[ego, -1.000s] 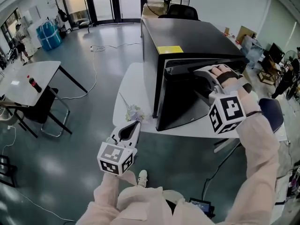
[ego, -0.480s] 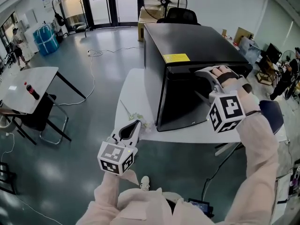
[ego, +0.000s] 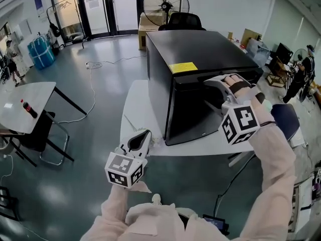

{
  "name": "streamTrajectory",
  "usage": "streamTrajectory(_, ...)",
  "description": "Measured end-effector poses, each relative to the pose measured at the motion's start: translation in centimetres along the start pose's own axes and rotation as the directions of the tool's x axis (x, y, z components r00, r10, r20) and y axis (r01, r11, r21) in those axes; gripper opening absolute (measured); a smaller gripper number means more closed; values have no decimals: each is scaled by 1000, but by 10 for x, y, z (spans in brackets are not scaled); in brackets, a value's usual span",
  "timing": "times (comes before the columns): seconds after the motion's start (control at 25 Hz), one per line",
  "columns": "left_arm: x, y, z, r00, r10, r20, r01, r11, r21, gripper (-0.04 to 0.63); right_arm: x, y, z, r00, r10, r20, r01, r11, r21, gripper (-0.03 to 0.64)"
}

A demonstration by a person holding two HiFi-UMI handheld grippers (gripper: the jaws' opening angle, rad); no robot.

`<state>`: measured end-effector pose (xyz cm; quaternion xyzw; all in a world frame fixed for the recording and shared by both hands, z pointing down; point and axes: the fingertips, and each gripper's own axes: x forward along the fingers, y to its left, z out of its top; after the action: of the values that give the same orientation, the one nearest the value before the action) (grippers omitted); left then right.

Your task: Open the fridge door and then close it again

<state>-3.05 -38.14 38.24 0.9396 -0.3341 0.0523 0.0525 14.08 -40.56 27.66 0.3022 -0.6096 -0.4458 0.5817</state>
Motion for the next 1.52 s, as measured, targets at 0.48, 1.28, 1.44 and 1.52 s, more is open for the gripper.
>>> streamTrajectory(0.48,-11,-28,-4,1000,14,1,-14,1000,0,11,-77,-10,-4,913,-326,246,51,689,723,114)
streamTrajectory(1.28,-55,-56,-7,972,215,99,-210,976,-64,11,-102,115,30,844,-521,129,-203,-87,975,11)
streamTrajectory(1.44,-60,-62,-18,970,224,93,-219,974,-53,11,-97,139,40,868,-486,100,-186,-131,974,10)
streamTrajectory(1.52,-63,-65,-25,972,221,85,-214,973,-82,11,-95,148,43,878,-471,89,-174,-142,974,9)
